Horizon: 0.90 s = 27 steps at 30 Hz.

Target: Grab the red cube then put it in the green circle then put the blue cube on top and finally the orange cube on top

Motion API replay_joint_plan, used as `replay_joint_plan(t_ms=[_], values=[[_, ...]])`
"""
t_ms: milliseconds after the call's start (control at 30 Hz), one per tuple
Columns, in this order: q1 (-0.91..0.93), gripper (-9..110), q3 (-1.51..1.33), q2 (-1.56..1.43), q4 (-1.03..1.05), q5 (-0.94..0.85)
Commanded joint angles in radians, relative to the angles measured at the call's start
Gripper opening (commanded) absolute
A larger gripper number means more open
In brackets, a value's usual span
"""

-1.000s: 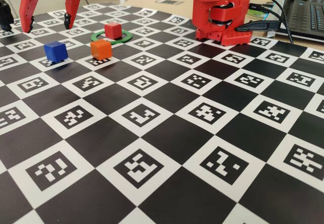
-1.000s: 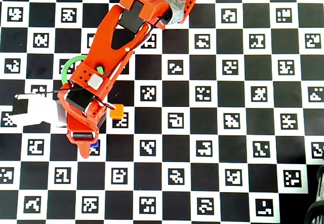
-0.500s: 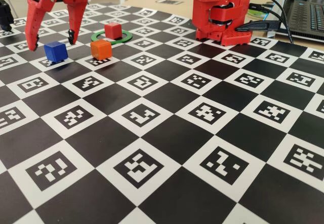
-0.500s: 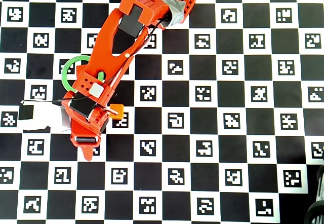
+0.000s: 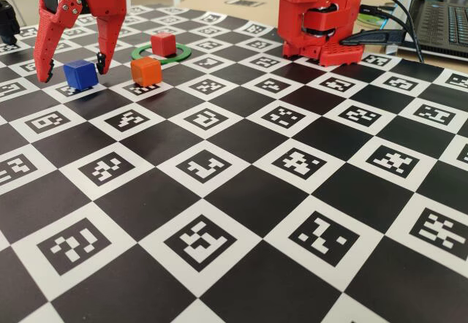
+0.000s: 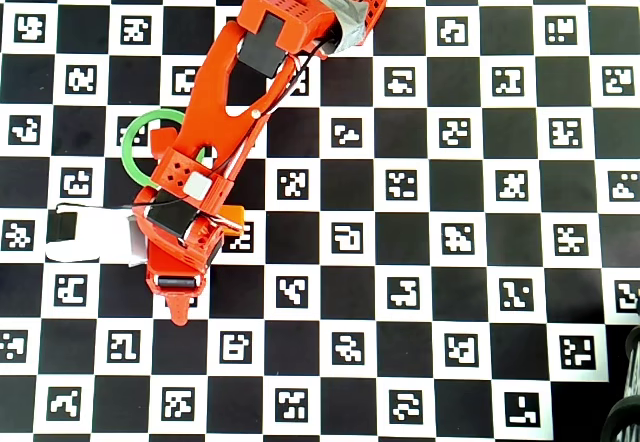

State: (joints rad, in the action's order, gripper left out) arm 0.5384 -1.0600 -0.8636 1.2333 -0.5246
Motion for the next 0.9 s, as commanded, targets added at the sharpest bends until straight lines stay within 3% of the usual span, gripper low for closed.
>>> replay_joint_plan(t_ms=[0, 733, 867], values=[[-0.008, 41, 0.064, -0.035, -0.012, -0.017], [0.018, 41, 0.124, 0.003, -0.041, -0.089], [0.017, 34, 0.12, 0.002, -0.041, -0.101]])
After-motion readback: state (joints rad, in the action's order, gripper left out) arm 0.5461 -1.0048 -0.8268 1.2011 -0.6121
